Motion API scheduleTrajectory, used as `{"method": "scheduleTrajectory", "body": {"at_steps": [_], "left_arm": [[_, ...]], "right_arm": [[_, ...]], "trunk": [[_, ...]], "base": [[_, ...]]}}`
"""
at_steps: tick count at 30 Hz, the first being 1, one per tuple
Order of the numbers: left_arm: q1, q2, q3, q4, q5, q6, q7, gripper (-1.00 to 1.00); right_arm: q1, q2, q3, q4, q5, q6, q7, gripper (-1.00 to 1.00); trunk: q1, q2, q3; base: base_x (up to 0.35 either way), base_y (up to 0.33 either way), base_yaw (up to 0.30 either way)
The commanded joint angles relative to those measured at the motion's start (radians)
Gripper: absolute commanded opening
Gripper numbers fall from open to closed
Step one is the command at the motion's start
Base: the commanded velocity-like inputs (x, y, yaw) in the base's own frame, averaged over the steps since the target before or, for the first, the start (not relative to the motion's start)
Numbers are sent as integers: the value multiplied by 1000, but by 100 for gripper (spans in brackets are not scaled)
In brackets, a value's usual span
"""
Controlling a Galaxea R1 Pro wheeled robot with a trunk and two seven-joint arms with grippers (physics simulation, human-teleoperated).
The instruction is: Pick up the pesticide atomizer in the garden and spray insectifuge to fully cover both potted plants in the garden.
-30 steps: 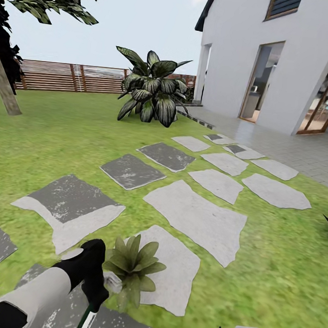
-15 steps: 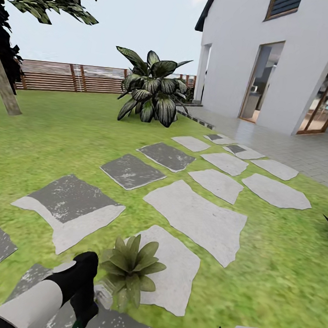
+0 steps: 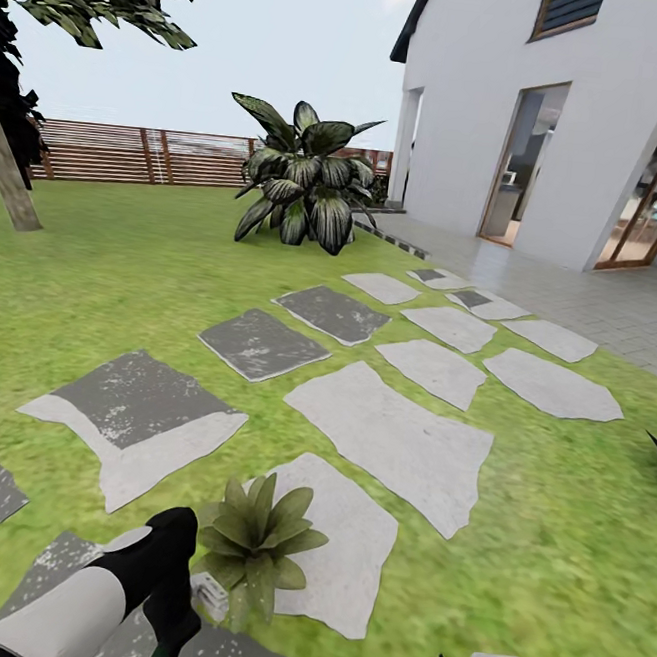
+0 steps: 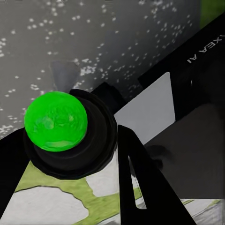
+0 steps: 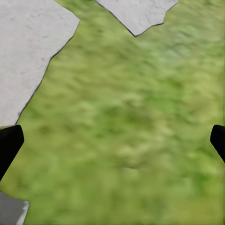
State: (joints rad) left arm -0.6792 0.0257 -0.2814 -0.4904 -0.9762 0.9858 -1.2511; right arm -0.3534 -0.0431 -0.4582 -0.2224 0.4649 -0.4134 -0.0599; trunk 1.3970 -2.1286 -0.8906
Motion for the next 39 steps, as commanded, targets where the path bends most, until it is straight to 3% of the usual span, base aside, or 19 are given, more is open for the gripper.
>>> {"method": "scheduleTrajectory", "body": {"at_steps": [1, 5, 9, 12, 20, 25, 30, 39], "left_arm": [[0, 1, -3, -2, -7, 7, -9, -100], [1, 11, -4, 3, -7, 6, -8, -100], [11, 52, -5, 10, -7, 2, -6, -100], [12, 59, -3, 2, -6, 2, -5, -100], [10, 44, -7, -7, -6, 2, -5, -100], [7, 39, -8, -82, -8, 6, -6, -100], [0, 7, -9, -118, -13, 12, -8, -100], [-23, 4, -9, -119, -15, 14, -9, -100]], "right_arm": [[-1, 0, -5, 2, 11, -4, -5, 100], [-1, 0, -5, 1, 11, -4, -5, 100], [-1, -1, -5, 2, 12, -4, -4, 100], [-1, -2, -5, 2, 12, -4, -4, 100], [-1, -3, -5, 2, 12, -4, -5, 100], [-1, -3, -5, 3, 12, -4, -5, 100], [-1, -3, -5, 3, 12, -4, -5, 100], [-1, -3, -5, 4, 13, -3, -5, 100]], "trunk": [[0, 0, -1], [0, 0, -1], [0, 0, -1], [0, 0, -1], [0, 0, -1], [0, 0, -1], [0, 0, -1], [0, 0, -1]], "base": [[7, -8, 0], [2, -2, 0], [0, 0, 0], [0, 0, 0], [89, 0, 0], [50, 0, 0], [2, 0, 0], [-122, 0, 0]]}}
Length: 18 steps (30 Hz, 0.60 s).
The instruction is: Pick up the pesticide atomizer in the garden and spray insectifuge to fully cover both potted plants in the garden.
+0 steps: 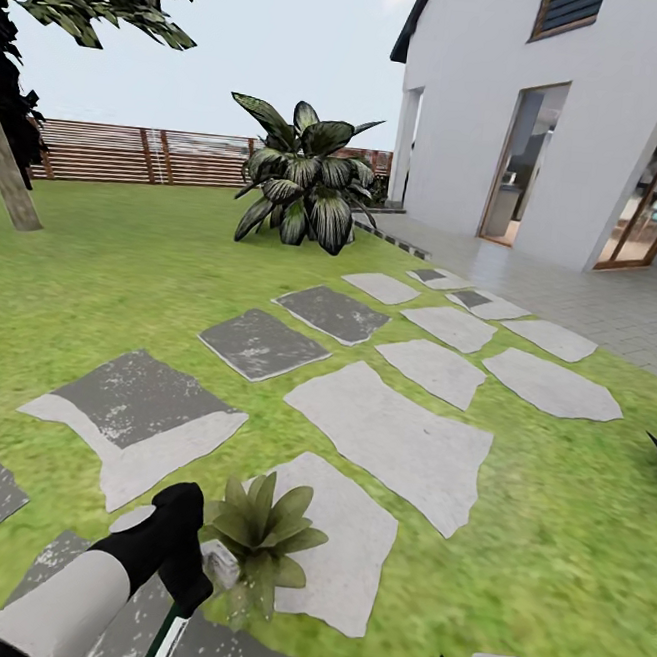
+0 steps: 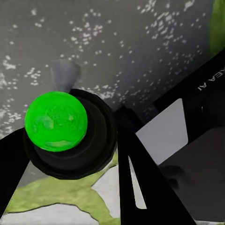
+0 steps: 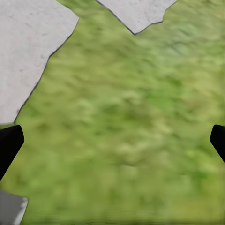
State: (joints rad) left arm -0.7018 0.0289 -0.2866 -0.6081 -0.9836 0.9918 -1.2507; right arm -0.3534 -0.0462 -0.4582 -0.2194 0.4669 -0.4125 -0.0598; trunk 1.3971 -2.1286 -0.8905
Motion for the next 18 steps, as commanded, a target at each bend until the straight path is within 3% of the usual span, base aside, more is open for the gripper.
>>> {"method": "scheduleTrajectory", "body": {"at_steps": [1, 8, 11, 14, 18], "left_arm": [[-9, 1, -4, -1, -6, 8, -11, -100], [-153, -3, -2, 32, 4, 14, -22, -100], [-216, -26, -5, 90, 2, 15, -43, -100], [-234, -45, -8, 130, -3, 14, -53, -100], [-231, -50, -10, 140, -4, 14, -56, -100]], "right_arm": [[-1, 0, -5, 2, 11, -4, -5, 100], [-1, 0, -5, 2, 11, -5, -5, 100], [-1, 0, -5, 2, 11, -5, -5, 100], [-1, 0, -5, 2, 11, -4, -5, 100], [-1, 0, -5, 0, 10, -5, -5, 100]], "trunk": [[0, 0, -1], [0, 0, -1], [0, 0, -1], [0, 0, -1], [0, 0, -1]], "base": [[-20, 0, 0], [-4, 0, 0], [0, 0, 0], [0, 0, 0], [0, 0, 0]]}}
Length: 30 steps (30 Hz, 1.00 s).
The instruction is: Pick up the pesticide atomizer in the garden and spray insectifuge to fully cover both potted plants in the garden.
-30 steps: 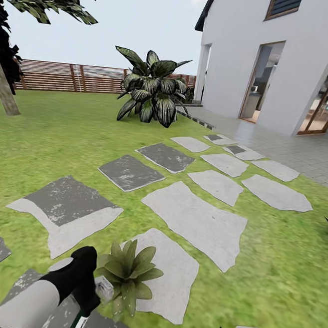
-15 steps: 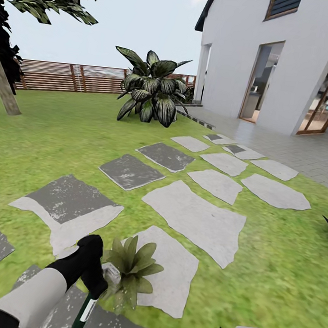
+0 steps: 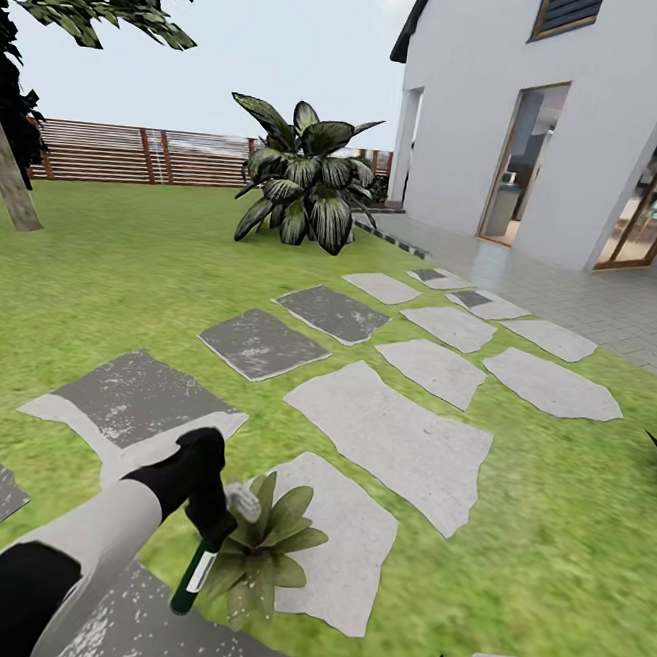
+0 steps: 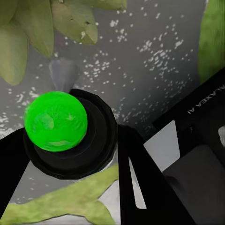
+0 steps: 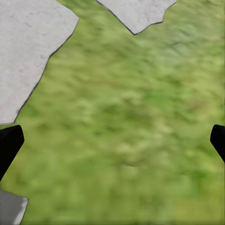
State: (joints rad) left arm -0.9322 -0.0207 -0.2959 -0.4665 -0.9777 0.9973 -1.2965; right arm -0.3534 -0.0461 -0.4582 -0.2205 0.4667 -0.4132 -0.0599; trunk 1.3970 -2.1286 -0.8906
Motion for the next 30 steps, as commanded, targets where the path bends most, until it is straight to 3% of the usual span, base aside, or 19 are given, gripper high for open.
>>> {"method": "scheduleTrajectory", "body": {"at_steps": [1, 14, 18, 23, 30], "left_arm": [[1, 0, -2, -1, -10, 8, -10, -100], [4, -3, -4, 18, -10, 6, -14, -100], [0, -1, -8, 45, -15, 2, -72, -100], [-4, 9, -8, 49, -28, 2, -88, -100], [-6, 8, -5, 49, -61, 6, -90, -100]], "right_arm": [[-1, 0, -5, 1, 11, -4, -4, 100], [-1, 1, -5, 1, 10, -4, -4, 100], [-1, 2, -5, 1, 10, -4, -4, 100], [-1, 2, -5, 1, 10, -4, -4, 100], [-1, 2, -5, 1, 10, -4, -4, 100]], "trunk": [[0, 0, -1], [0, 0, -1], [0, 0, -1], [0, 0, -3], [23, -42, -32]], "base": [[0, 0, 0], [0, -73, 0], [0, -3, 0], [0, 0, 0], [0, 0, 0]]}}
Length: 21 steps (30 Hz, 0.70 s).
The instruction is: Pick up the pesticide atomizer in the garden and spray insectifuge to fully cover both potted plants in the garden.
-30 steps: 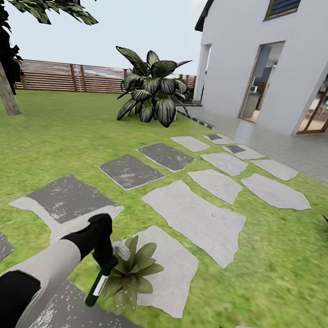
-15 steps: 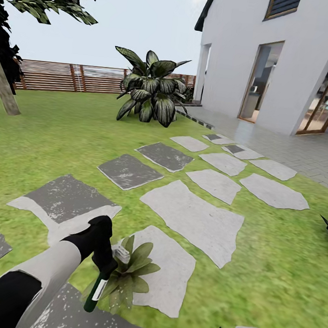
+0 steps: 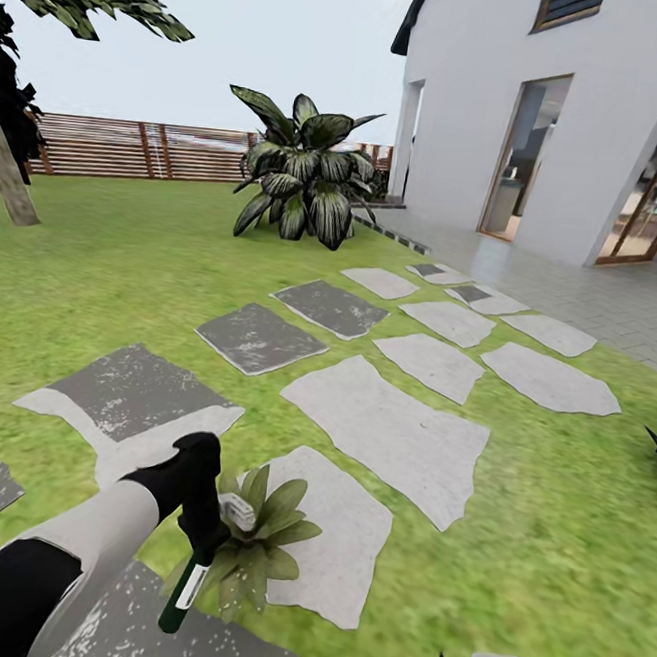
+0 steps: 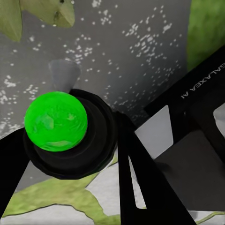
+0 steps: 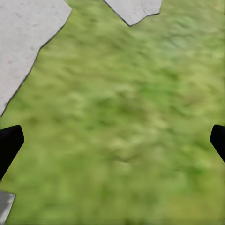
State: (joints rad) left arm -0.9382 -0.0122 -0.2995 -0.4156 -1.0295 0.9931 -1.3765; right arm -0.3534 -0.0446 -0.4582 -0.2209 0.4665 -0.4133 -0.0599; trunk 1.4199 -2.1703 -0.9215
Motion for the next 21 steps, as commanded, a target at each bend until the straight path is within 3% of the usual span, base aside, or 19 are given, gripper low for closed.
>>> {"method": "scheduleTrajectory", "body": {"at_steps": [1, 7, 13, 21], "left_arm": [[-1, 0, -1, -2, -10, 10, -10, -100], [0, 0, -2, -2, -11, 10, -10, -100], [-3, 2, -1, -9, -12, 11, -10, -100], [-60, -2, -2, 1, -10, 11, -34, -100]], "right_arm": [[-1, 0, -5, 2, 11, -4, -4, 100], [-1, 0, -5, 2, 11, -4, -4, 100], [-1, 0, -5, 2, 11, -4, -4, 100], [-1, 0, -5, 2, 11, -4, -4, 100]], "trunk": [[4, -8, -6], [27, -50, -29], [27, -50, -29], [27, -50, -29]], "base": [[0, 0, 0], [0, 0, 0], [0, 0, 0], [112, 73, 0]]}}
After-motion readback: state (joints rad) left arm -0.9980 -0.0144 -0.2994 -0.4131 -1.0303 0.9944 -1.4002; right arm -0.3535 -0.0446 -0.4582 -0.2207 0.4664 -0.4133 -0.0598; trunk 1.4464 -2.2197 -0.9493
